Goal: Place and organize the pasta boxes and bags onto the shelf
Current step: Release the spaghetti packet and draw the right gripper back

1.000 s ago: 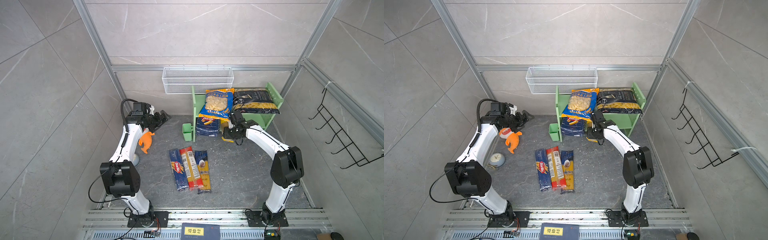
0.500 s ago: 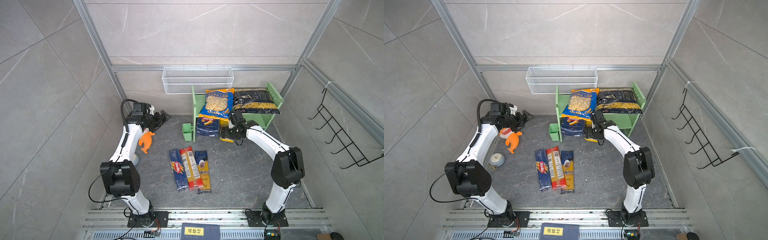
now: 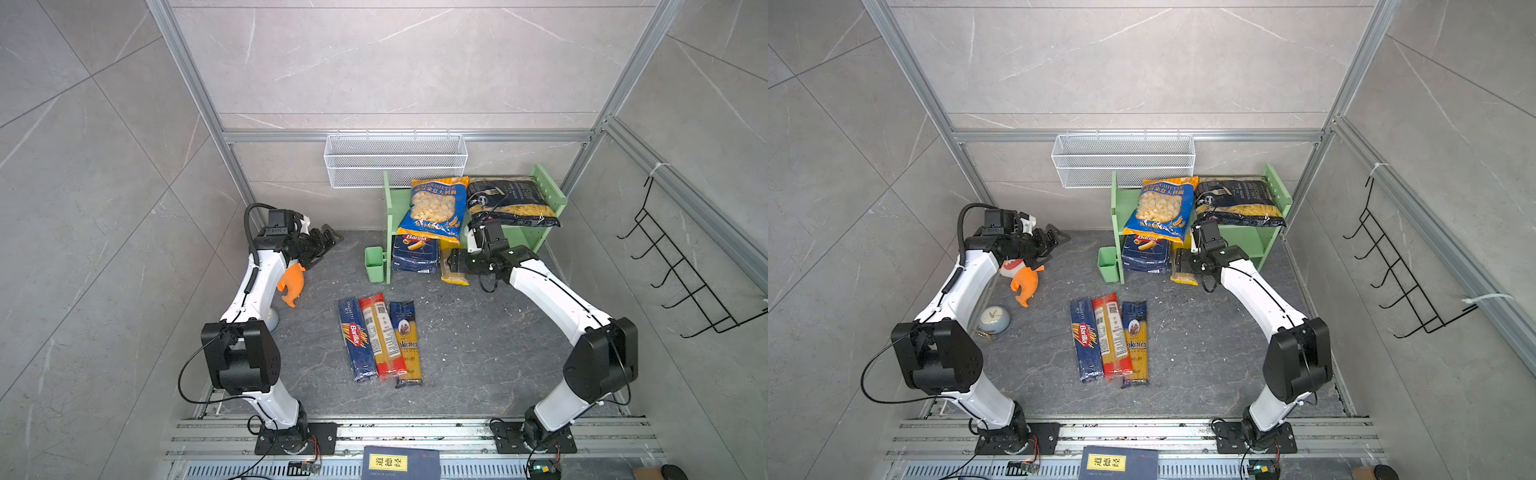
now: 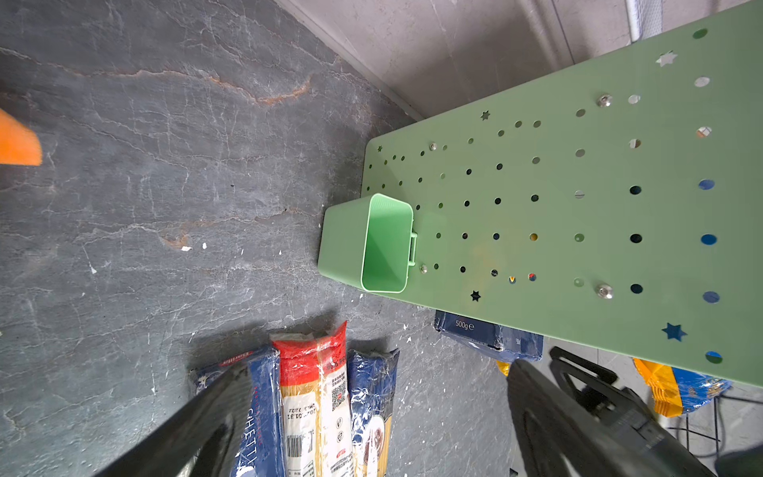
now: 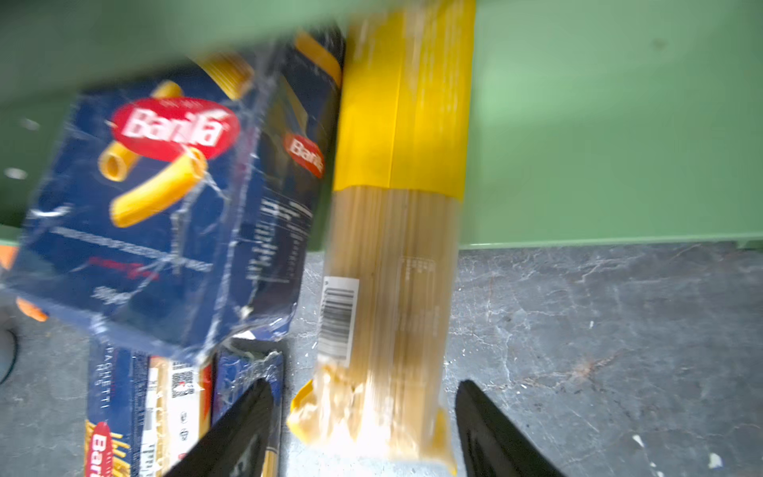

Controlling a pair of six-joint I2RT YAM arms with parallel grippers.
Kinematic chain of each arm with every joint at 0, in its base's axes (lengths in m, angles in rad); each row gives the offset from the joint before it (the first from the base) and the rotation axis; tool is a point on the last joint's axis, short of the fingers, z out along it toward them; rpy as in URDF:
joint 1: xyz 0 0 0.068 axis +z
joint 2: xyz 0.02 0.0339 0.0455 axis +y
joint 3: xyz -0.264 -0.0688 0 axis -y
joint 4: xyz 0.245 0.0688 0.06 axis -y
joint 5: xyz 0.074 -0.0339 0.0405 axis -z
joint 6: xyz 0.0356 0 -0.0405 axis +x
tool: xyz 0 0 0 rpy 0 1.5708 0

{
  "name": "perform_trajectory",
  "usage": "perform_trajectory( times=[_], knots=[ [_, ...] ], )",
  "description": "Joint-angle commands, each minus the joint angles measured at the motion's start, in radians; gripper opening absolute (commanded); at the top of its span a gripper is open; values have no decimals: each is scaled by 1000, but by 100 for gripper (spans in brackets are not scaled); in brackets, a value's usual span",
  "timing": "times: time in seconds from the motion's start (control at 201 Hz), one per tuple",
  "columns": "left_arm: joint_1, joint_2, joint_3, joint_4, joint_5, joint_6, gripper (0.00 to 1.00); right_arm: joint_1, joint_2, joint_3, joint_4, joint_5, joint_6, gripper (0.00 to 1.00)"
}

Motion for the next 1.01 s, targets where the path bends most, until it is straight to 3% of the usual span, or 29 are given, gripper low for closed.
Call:
perform_trajectory(
  times=[0.0,0.249,0.593,1.001],
  knots=[
    [5,-49,2,28,25,-7,98,-3,-33,-24,17,14,7,72],
    [6,-60,-16,25,25,-1,98,-2,-88,-117,16,-6,28,38],
    [6,-45,10,4,34,14,98,1,-123,-222,52,-35,74,29],
    [5,-29,37,-10,33,19,98,7,-114,-276,87,-49,96,27]
  ],
)
